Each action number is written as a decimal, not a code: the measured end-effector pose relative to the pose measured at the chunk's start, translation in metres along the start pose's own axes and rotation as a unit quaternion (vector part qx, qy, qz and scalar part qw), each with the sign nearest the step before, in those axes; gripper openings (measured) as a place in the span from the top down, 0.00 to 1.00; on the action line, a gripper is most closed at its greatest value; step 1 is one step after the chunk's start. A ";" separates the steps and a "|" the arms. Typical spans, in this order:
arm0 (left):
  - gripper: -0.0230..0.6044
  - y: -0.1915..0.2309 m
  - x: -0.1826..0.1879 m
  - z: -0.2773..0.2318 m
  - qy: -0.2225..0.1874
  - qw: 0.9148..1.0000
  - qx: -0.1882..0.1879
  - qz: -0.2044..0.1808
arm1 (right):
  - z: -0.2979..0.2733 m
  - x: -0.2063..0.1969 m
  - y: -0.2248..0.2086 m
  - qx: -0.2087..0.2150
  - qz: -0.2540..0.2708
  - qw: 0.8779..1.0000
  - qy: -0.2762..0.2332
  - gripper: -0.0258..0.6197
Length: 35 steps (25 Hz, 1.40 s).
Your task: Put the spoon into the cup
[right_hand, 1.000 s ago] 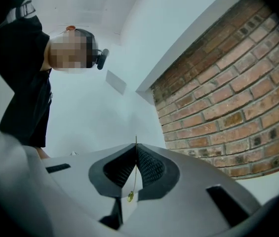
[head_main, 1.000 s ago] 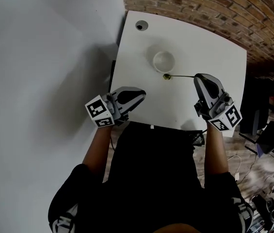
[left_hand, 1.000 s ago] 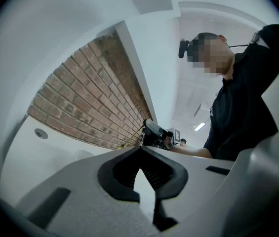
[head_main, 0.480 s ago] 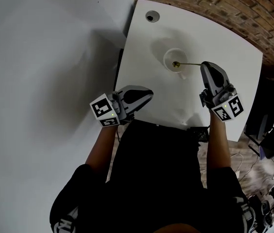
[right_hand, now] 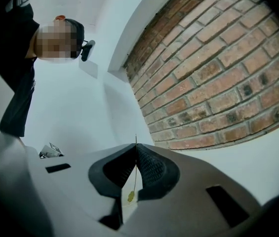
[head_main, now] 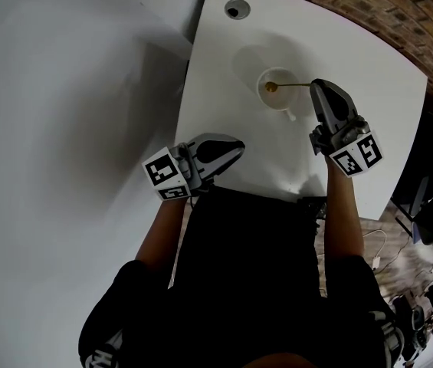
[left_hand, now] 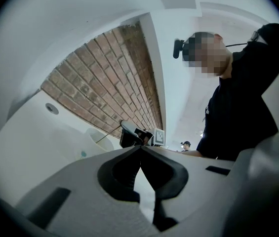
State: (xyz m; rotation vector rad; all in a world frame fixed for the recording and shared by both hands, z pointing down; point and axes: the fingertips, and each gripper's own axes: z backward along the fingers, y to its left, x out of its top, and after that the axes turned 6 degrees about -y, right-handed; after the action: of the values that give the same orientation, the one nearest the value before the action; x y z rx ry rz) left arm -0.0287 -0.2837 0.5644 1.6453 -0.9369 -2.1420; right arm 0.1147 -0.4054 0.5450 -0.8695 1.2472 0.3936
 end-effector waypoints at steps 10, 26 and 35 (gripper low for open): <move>0.94 0.006 -0.013 -0.007 0.001 1.000 0.004 0.016 | -0.006 -0.026 -0.002 0.002 0.019 0.999 0.036 0.95; 0.94 0.011 -0.021 -0.001 -0.003 1.000 0.008 0.027 | -0.013 -0.039 -0.002 -0.020 0.053 0.997 0.059 0.94; 0.94 0.001 -0.023 0.000 -0.012 0.999 0.000 0.042 | -0.005 -0.045 -0.017 -0.066 0.057 0.994 0.072 0.91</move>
State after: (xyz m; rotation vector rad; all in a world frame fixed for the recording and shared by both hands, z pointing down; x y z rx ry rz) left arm -0.0216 -0.2710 0.5825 1.5547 -0.9948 -2.1115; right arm 0.1090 -0.4113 0.5922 -0.9557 1.4209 0.5164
